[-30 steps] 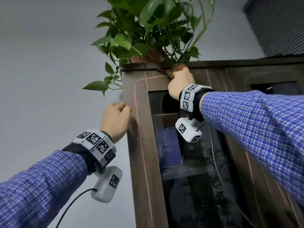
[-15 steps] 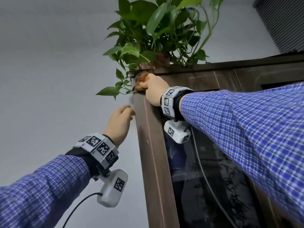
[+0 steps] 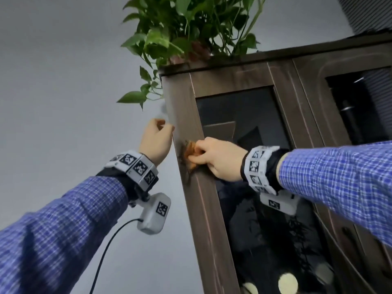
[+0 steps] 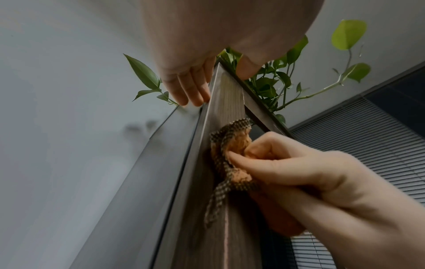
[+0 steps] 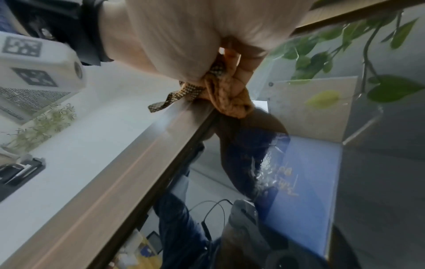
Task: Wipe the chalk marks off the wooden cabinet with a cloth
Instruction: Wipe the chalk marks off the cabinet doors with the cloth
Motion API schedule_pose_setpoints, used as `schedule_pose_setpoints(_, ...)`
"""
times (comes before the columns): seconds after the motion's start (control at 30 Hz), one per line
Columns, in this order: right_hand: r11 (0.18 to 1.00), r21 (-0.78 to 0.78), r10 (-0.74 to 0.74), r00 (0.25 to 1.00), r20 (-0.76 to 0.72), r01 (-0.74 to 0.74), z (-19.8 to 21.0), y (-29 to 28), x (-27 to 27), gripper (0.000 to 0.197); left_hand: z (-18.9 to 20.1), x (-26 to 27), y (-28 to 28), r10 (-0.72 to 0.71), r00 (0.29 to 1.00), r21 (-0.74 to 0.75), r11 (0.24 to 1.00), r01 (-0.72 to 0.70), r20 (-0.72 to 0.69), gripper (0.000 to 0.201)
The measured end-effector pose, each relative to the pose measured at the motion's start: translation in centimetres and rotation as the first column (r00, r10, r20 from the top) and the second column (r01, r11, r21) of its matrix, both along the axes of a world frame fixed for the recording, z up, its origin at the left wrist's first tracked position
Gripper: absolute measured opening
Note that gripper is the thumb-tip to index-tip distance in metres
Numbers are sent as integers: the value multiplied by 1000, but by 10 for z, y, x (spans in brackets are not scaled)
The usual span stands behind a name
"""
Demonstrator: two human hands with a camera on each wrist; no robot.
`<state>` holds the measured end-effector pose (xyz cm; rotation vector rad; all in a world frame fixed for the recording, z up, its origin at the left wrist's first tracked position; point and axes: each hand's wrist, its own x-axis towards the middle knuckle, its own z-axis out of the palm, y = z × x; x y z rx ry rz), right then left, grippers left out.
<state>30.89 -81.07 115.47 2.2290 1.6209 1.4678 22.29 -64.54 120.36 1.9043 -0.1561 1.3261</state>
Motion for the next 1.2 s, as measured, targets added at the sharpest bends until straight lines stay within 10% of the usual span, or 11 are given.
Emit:
schedule_pose_setpoints(0.13,992,127,-15,1000,3,14,32,12,-1,54,-6,-1,-1,45,999,-29,999,-45,11,63)
schedule_pose_setpoints(0.23,980,197,-8,999,-48,17,33,28,6,54,-18,-1,-1,37,998,-3,999,-37,43,14)
schedule_pose_setpoints(0.5,976,-166,157,984,79,-143,-91,14,9,54,-60,18,16,110,994,79,991,-109,-2,30)
schedule_pose_setpoints(0.77,991,136,-7,999,49,0,-9,28,1,29,-65,18,7,-1,1000,-24,1000,1,10,29)
schedule_pose_setpoints(1.2,935,-345,92,996,-3,-88,-241,7,5,39,-200,34,29,48,996,-13,999,-49,-70,27)
